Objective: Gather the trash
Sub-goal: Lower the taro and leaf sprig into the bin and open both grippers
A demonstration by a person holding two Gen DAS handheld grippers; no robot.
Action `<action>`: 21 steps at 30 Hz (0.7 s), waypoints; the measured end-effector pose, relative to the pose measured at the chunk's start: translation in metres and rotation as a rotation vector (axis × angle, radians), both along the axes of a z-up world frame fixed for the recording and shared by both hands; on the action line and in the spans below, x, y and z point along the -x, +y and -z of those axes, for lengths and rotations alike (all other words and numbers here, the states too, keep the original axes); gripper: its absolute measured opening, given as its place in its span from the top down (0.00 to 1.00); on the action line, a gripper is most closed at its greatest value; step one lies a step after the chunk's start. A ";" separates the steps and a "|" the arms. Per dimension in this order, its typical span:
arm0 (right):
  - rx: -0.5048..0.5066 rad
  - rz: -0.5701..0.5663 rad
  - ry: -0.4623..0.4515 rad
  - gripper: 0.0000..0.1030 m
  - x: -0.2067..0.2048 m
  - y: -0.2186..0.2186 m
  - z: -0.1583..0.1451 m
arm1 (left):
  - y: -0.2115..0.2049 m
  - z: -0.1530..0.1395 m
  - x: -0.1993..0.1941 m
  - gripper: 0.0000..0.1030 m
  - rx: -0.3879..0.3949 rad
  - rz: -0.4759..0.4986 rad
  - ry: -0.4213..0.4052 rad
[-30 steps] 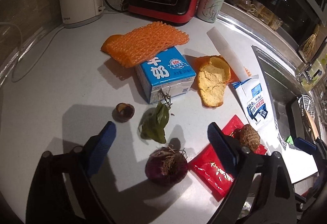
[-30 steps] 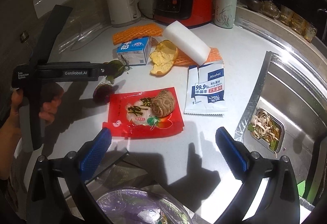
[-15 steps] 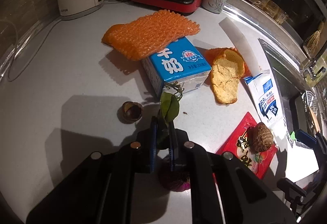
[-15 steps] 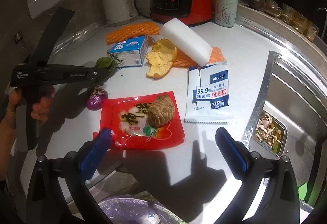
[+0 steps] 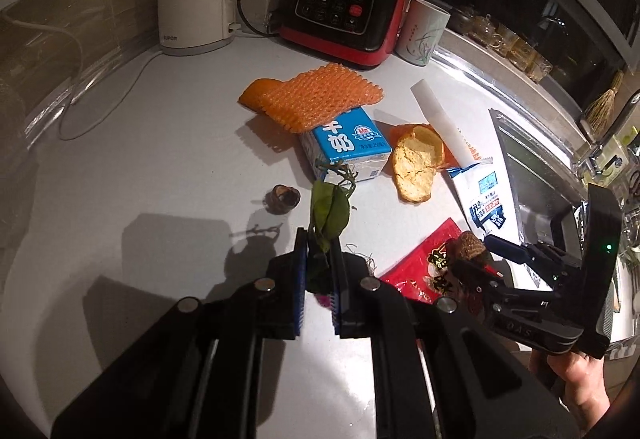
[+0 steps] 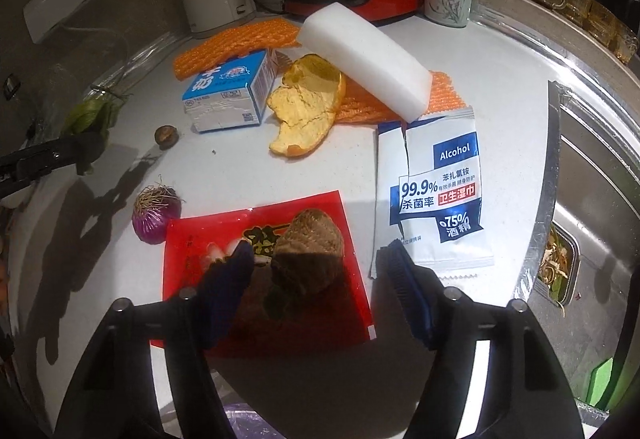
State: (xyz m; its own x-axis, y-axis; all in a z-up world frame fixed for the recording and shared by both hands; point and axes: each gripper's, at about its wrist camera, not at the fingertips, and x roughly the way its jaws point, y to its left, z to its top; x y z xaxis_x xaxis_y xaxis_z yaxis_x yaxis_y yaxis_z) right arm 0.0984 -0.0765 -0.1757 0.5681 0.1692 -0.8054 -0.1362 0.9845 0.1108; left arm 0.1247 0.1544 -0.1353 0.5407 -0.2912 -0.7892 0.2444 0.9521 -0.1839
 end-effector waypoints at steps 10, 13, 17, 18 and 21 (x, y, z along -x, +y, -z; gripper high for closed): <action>-0.026 -0.054 -0.030 0.63 0.004 0.003 -0.012 | 0.003 -0.003 0.023 0.90 0.000 -0.032 0.005; -0.014 -0.081 -0.062 0.63 0.019 0.003 -0.028 | 0.000 -0.011 0.038 0.90 0.006 -0.030 -0.003; 0.003 -0.131 -0.089 0.63 0.054 0.004 -0.049 | -0.012 -0.023 0.068 0.90 0.003 -0.016 -0.019; 0.013 -0.145 -0.090 0.63 0.065 0.004 -0.052 | -0.016 -0.025 0.078 0.90 0.000 -0.015 -0.021; 0.037 -0.190 -0.081 0.63 0.102 0.004 -0.054 | -0.027 -0.029 0.107 0.90 0.004 -0.007 -0.017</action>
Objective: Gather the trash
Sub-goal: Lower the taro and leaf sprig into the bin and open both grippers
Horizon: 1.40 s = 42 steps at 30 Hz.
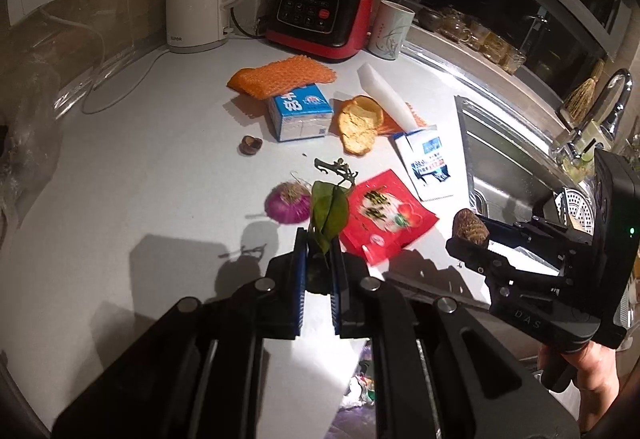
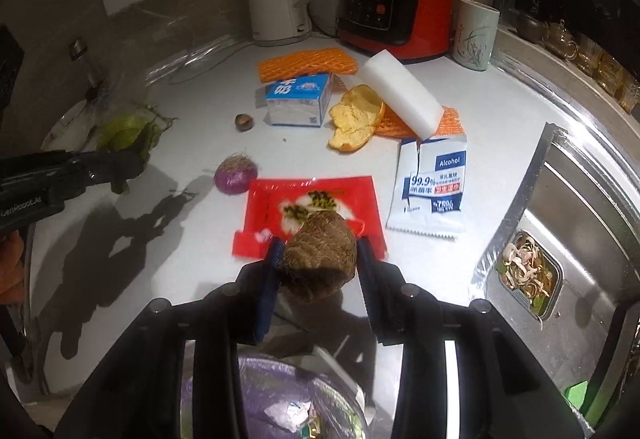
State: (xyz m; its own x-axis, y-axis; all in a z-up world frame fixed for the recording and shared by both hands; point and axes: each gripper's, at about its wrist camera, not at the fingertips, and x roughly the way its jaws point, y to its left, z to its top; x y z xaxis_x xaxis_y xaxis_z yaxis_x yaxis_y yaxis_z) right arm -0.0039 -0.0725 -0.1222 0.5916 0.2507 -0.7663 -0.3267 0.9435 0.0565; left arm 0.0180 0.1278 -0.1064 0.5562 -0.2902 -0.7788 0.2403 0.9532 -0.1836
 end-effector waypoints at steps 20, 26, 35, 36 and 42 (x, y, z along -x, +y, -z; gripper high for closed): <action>0.010 -0.132 0.116 0.63 0.163 -0.026 0.045 | -0.061 0.047 0.159 0.90 -0.056 -0.035 0.120; 0.025 -0.149 0.099 0.63 0.174 -0.032 0.042 | -0.074 0.065 0.172 0.90 -0.069 -0.026 0.141; 0.042 -0.143 0.098 0.63 0.184 -0.041 0.041 | -0.096 0.134 0.166 0.90 -0.091 0.024 0.258; 0.046 -0.143 0.099 0.63 0.184 -0.041 0.041 | -0.099 0.142 0.165 0.90 -0.095 0.030 0.270; 0.062 -0.139 0.104 0.63 0.186 -0.042 0.041 | -0.115 0.164 0.160 0.90 -0.122 0.049 0.290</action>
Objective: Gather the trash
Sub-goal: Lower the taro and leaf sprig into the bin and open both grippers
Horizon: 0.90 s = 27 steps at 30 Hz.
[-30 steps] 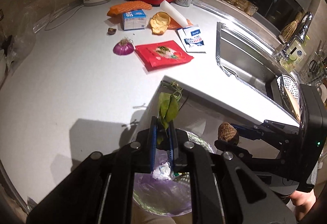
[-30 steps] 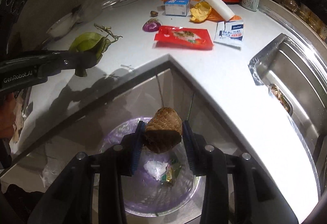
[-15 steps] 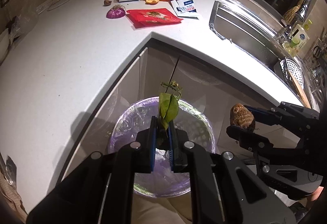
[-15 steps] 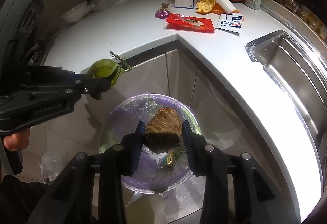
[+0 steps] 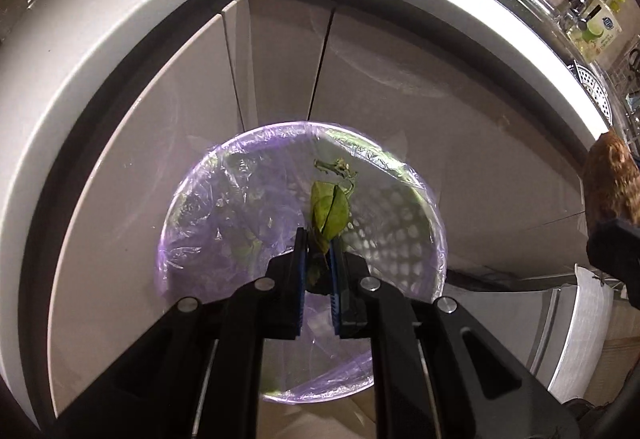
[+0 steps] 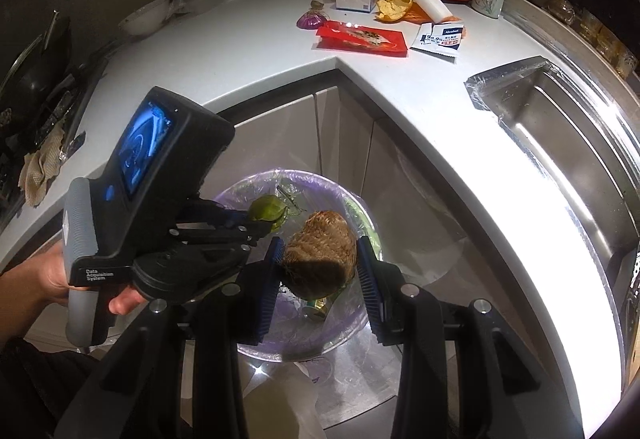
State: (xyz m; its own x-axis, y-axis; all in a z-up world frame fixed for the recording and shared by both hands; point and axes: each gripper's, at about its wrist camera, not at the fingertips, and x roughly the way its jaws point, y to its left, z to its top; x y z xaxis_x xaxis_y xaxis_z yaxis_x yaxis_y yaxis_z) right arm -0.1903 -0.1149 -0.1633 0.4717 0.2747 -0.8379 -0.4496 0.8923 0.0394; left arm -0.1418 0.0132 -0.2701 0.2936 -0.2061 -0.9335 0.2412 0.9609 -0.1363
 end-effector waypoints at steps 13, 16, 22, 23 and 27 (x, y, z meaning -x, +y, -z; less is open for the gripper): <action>0.014 0.002 -0.003 0.63 0.004 0.007 -0.001 | -0.006 -0.005 0.001 0.54 -0.090 0.012 -0.053; 0.016 0.001 -0.003 0.63 0.004 0.008 -0.001 | -0.005 -0.007 0.000 0.53 -0.078 0.016 -0.047; 0.020 0.003 -0.002 0.63 0.002 0.009 0.001 | 0.014 -0.031 0.003 0.48 -0.011 -0.010 -0.068; 0.019 0.003 0.003 0.63 0.000 0.009 0.003 | 0.020 -0.039 0.004 0.46 0.004 -0.018 -0.081; 0.013 -0.007 0.037 0.63 -0.006 0.013 0.022 | 0.034 -0.064 0.007 0.38 0.016 -0.045 -0.145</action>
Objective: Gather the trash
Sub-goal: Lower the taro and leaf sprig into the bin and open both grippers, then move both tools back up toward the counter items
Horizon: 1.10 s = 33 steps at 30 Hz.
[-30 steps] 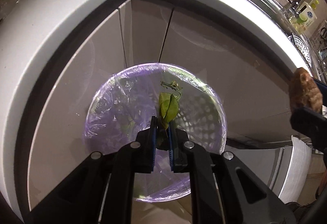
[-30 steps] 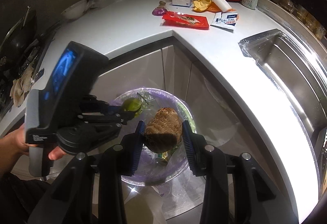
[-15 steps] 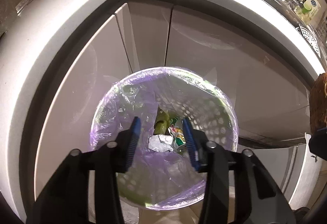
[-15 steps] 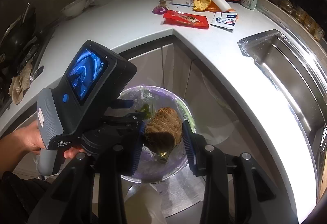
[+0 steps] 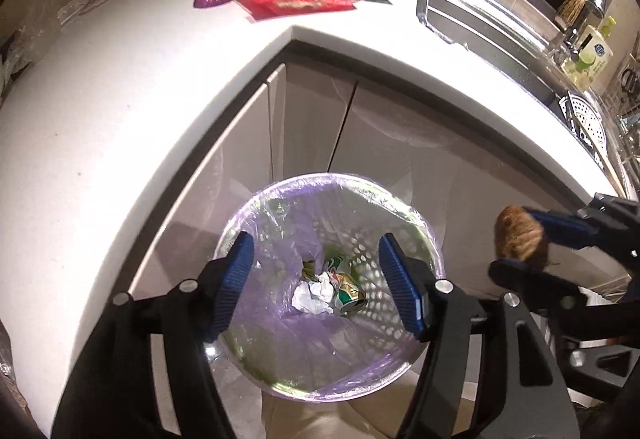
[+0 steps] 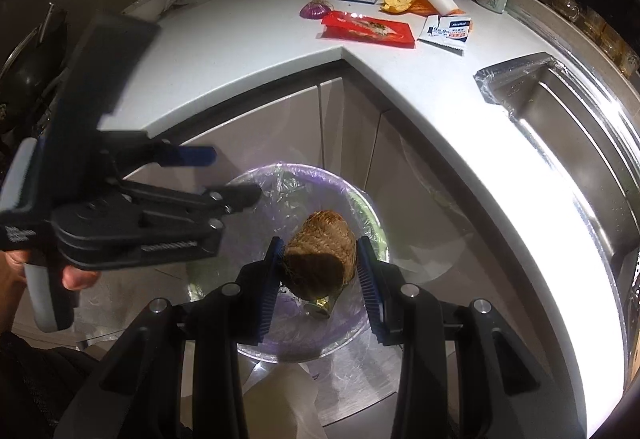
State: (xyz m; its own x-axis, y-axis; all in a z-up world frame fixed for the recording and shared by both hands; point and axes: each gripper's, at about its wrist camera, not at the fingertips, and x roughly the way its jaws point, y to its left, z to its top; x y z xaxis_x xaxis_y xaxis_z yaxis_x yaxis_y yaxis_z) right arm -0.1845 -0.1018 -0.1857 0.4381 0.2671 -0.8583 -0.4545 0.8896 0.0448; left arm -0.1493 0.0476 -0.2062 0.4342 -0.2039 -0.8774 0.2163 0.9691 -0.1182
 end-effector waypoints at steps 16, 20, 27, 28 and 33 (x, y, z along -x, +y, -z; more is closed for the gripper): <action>0.020 -0.058 0.082 0.27 -0.018 0.032 0.064 | 0.039 -0.025 -0.013 0.34 -0.020 -0.102 -0.049; 0.025 -0.047 0.061 0.21 -0.021 0.029 0.055 | 0.041 -0.032 -0.021 0.30 -0.014 -0.106 -0.064; 0.010 0.000 0.001 0.15 -0.042 0.024 0.023 | 0.047 -0.051 -0.055 0.28 -0.011 -0.094 -0.105; 0.008 0.010 -0.013 0.14 -0.044 0.023 0.016 | 0.049 -0.054 -0.062 0.28 -0.008 -0.093 -0.112; -0.025 0.040 -0.073 0.13 -0.075 0.025 -0.015 | 0.059 -0.065 -0.102 0.25 -0.005 -0.080 -0.134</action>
State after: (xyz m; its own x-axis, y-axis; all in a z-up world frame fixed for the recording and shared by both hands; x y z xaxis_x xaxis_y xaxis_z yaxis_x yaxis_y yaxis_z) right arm -0.1092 -0.0765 -0.1707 0.5101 0.2693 -0.8168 -0.4217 0.9060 0.0354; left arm -0.0471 0.1062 -0.1412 0.5625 -0.1594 -0.8113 0.1516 0.9845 -0.0884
